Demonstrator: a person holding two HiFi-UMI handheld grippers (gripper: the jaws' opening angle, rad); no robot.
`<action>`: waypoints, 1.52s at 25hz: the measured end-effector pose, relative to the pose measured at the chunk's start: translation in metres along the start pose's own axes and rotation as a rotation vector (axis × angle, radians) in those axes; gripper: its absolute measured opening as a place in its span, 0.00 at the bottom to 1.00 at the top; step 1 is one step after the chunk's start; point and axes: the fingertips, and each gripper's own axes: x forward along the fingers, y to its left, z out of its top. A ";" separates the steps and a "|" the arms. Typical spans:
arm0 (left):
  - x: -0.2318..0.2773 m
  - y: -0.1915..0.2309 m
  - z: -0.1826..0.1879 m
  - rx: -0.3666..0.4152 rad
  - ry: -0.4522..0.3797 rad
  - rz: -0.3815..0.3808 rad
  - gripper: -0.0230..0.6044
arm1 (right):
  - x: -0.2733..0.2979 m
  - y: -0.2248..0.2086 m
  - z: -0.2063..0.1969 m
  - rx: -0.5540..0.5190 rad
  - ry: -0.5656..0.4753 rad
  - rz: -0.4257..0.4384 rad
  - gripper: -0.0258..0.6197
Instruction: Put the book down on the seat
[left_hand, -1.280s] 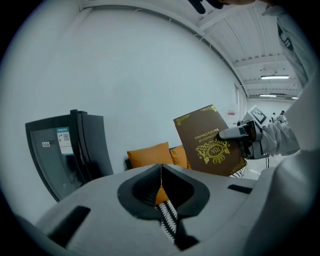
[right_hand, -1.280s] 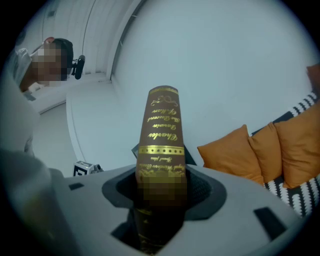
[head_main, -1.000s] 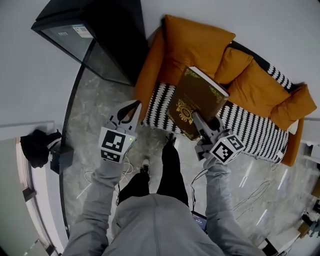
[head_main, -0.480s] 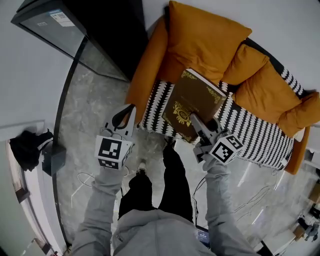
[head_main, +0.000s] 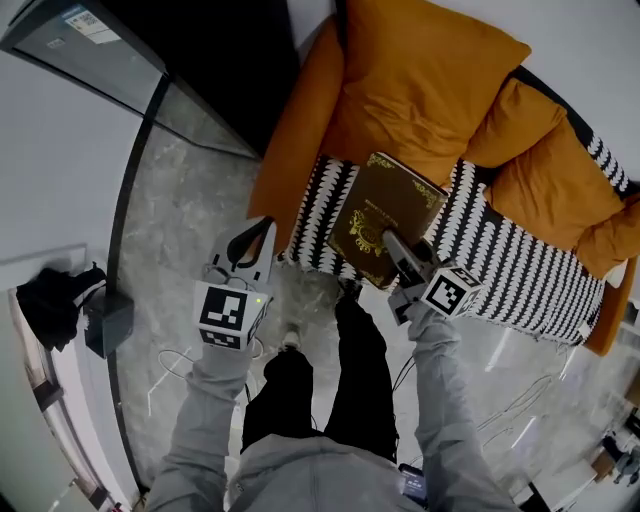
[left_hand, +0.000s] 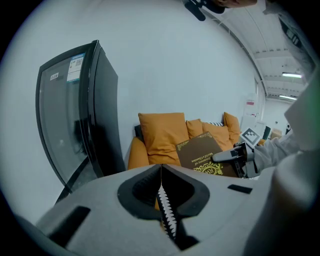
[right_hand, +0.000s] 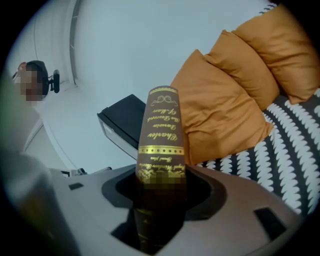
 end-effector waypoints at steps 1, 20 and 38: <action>0.002 -0.001 -0.004 -0.001 0.006 -0.004 0.08 | 0.004 -0.008 -0.005 0.008 0.009 -0.011 0.41; 0.051 -0.012 -0.026 0.022 0.058 -0.057 0.08 | 0.067 -0.112 -0.082 0.256 0.219 -0.049 0.41; 0.065 -0.018 -0.029 -0.070 0.127 -0.070 0.08 | 0.052 -0.175 -0.081 0.206 0.294 -0.273 0.48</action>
